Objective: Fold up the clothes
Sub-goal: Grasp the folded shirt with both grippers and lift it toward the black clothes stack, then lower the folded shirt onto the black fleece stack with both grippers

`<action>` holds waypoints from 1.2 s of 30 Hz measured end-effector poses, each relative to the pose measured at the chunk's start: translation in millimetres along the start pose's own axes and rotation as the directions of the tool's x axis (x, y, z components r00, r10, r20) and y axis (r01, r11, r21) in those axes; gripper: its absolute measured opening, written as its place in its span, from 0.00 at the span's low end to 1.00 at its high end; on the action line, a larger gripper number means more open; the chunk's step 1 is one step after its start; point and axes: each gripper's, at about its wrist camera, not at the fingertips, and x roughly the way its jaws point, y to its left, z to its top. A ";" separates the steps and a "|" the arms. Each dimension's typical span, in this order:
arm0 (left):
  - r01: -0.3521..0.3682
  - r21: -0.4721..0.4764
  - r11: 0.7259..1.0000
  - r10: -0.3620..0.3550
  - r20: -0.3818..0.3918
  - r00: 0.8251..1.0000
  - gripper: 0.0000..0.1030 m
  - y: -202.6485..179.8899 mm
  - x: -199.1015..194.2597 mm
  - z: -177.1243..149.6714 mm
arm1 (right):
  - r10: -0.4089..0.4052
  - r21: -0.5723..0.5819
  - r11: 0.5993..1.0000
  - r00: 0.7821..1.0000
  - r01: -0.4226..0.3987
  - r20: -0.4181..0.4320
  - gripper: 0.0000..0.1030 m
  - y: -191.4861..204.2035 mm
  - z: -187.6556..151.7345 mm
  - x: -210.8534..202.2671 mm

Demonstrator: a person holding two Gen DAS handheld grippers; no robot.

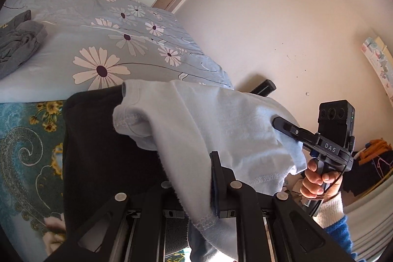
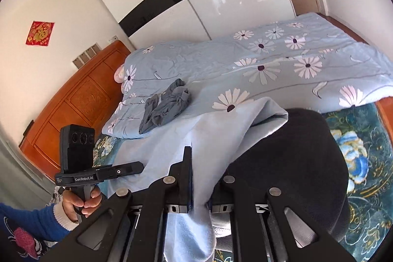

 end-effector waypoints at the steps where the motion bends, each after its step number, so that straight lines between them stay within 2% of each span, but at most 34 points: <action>1: -0.003 0.000 1.000 0.003 -0.002 1.000 0.15 2.0 1.2 -4.1 | -0.004 0.020 1.000 1.000 0.004 -0.014 0.09 -10.2 -6.3 5.3; 6: 0.011 -0.010 1.000 -0.011 -0.010 1.000 0.19 9.3 2.0 -11.2 | 0.040 0.124 0.991 0.999 -0.039 -0.007 0.10 -49.9 -28.5 8.6; 10: 0.022 -0.007 1.000 -0.022 -0.011 1.000 0.19 7.6 -2.4 -13.7 | 0.054 0.156 0.986 0.998 -0.055 0.011 0.16 -59.6 -35.4 2.0; 14: 0.027 0.012 1.000 -0.027 0.001 1.000 0.19 3.2 -4.5 -13.6 | 0.051 0.172 0.983 0.997 -0.059 0.050 0.16 -61.0 -37.3 -5.2; 17: 0.014 0.043 0.999 -0.015 0.022 1.000 0.17 -3.7 -6.2 -14.0 | 0.013 0.124 0.992 0.998 -0.020 0.059 0.11 -46.7 -28.7 -5.4; 21: 0.004 0.076 0.997 -0.007 0.044 0.999 0.17 -9.6 -7.9 -14.7 | 0.067 -0.025 0.998 0.985 -0.064 0.158 0.08 -13.7 -5.6 -27.2; 24: -0.004 0.082 0.997 0.001 0.032 0.999 0.19 -10.7 -4.0 -15.5 | 0.049 -0.014 0.999 0.979 -0.047 0.196 0.08 -18.9 5.8 -31.1; 26: -0.011 0.085 0.996 0.009 0.023 1.000 0.19 -8.9 -3.3 -16.1 | -0.029 0.050 0.998 0.993 0.023 0.118 0.08 -36.7 3.3 -12.9; 28: -0.006 0.080 0.997 0.005 0.012 1.000 0.19 -4.4 -5.7 -17.0 | -0.080 0.121 0.990 0.996 0.075 0.041 0.09 -56.6 -6.7 3.1; 30: -0.006 0.078 0.997 0.006 0.004 1.000 0.19 0.5 -9.7 -17.0 | -0.028 0.188 0.982 0.997 0.014 0.068 0.09 -71.5 -18.0 0.6; 32: -0.011 0.074 0.997 0.011 -0.001 1.000 0.19 6.5 -15.7 -16.8 | -0.016 0.218 0.976 0.993 -0.011 0.121 0.14 -77.4 -22.9 -12.9; 34: -0.021 0.055 0.998 0.020 0.009 1.000 0.19 14.2 -27.6 -16.1 | -0.054 0.214 0.977 0.987 0.021 0.149 0.22 -79.5 -22.5 -29.3; 36: -0.048 0.026 0.999 0.047 0.046 0.998 0.21 23.1 -43.4 -13.1 | -0.150 0.234 0.966 0.974 0.109 0.168 0.23 -80.0 -16.8 -46.9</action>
